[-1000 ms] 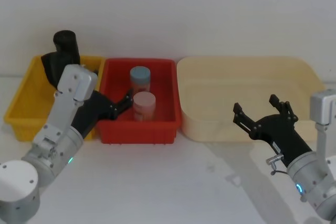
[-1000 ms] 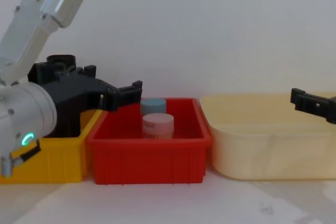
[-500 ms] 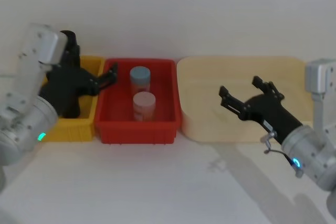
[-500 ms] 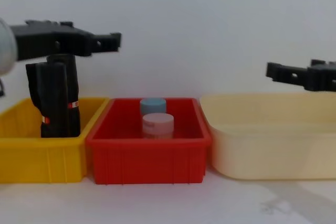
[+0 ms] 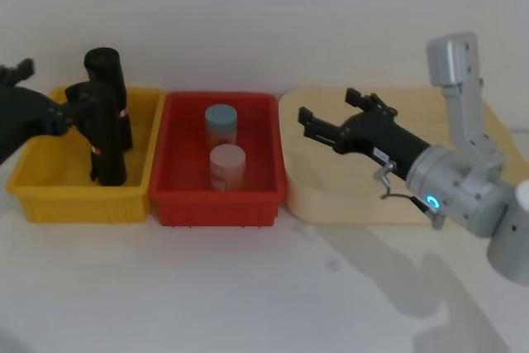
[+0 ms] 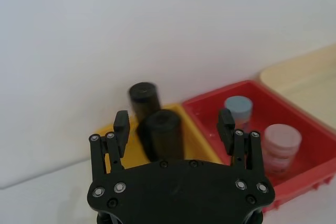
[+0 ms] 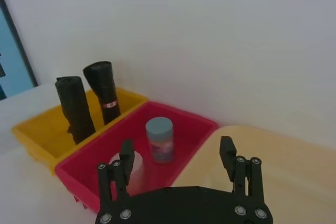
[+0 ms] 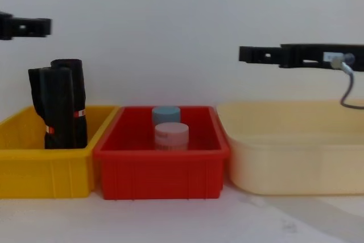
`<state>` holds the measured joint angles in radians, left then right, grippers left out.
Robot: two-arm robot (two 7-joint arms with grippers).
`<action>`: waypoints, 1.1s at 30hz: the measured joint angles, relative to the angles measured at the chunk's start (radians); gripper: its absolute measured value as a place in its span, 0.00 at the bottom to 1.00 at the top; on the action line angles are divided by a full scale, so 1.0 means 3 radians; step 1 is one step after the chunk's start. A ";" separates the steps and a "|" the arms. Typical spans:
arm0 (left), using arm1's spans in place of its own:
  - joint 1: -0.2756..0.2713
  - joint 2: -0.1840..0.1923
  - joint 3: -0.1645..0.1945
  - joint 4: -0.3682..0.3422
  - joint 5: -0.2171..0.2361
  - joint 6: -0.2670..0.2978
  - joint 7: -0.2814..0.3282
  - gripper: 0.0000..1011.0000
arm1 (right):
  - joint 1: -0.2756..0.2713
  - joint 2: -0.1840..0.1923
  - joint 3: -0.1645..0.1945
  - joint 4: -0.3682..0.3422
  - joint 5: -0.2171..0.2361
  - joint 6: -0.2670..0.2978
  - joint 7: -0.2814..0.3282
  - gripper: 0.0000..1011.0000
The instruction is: Pick up the garbage bag with the one hand and transfer it to the other hand.
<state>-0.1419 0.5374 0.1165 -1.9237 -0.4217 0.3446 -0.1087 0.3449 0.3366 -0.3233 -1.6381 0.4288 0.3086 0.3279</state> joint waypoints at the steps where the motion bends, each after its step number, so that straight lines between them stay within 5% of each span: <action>1: 0.0025 0.0013 -0.0056 0.0016 -0.0025 0.0000 -0.0016 0.99 | 0.0057 -0.0015 -0.0027 0.0044 0.0004 0.0021 0.0018 0.99; 7: 0.0080 0.0024 -0.0222 0.0165 -0.0111 -0.0066 -0.0091 0.99 | 0.0239 -0.0076 -0.0122 0.0210 0.0011 0.0064 0.0069 0.99; 16: 0.0019 -0.0007 -0.0281 0.0460 -0.0199 -0.0232 -0.0288 0.99 | 0.0422 -0.0152 -0.0250 0.0412 -0.0007 0.0062 0.0096 0.99; 33: -0.0496 -0.0106 0.0096 0.1216 -0.0182 -0.0532 -0.0772 0.99 | 0.0502 -0.0149 -0.0342 0.0555 -0.0075 -0.0002 0.0047 0.99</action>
<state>-0.2906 0.5055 0.1452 -1.5591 -0.4762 0.1851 -0.3403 0.4956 0.2920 -0.4260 -1.4716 0.4062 0.3080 0.3420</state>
